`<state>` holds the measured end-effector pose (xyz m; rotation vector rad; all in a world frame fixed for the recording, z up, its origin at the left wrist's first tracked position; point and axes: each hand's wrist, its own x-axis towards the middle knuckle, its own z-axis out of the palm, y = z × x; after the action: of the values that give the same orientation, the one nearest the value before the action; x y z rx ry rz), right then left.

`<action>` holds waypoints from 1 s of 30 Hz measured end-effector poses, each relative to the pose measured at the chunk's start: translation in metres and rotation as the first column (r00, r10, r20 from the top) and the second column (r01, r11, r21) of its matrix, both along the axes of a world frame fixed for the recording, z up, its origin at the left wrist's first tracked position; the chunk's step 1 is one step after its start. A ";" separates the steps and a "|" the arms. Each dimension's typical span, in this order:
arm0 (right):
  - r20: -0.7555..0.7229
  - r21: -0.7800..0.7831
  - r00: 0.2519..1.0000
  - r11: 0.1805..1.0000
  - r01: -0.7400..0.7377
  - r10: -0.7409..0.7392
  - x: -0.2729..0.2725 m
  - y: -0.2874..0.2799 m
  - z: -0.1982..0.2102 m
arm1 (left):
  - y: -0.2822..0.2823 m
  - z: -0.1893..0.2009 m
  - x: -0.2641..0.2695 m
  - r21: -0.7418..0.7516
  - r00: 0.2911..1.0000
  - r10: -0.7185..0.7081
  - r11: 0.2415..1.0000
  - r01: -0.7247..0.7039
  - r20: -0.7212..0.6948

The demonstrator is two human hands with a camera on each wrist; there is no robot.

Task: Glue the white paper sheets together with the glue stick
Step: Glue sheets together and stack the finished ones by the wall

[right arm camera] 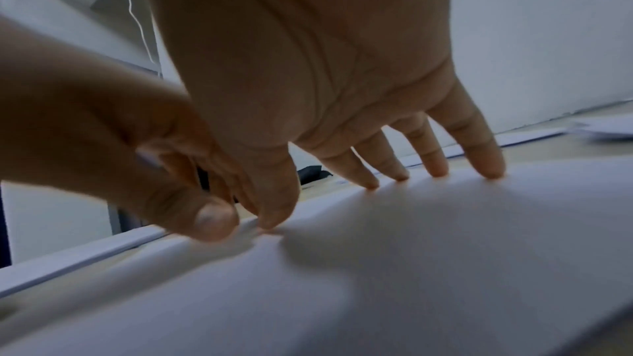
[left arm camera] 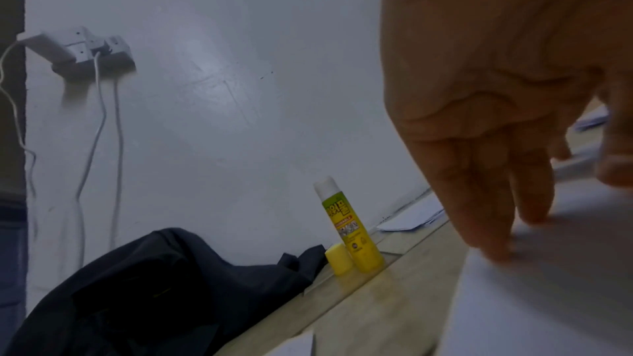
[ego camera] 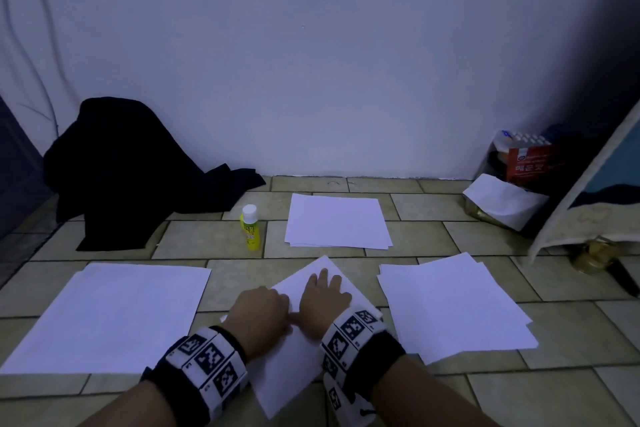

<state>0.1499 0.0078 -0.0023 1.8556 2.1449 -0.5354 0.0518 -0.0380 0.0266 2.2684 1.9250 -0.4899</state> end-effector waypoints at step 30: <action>0.008 0.050 0.997 0.996 -0.072 0.072 0.033 0.019 0.019 | 0.016 -0.021 -0.045 -0.182 0.985 0.169 0.970 -0.159 0.041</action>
<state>0.1833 0.0265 0.0168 1.7951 2.2313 -0.4632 0.0067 -0.0220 0.0059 1.9733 1.9361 -0.5468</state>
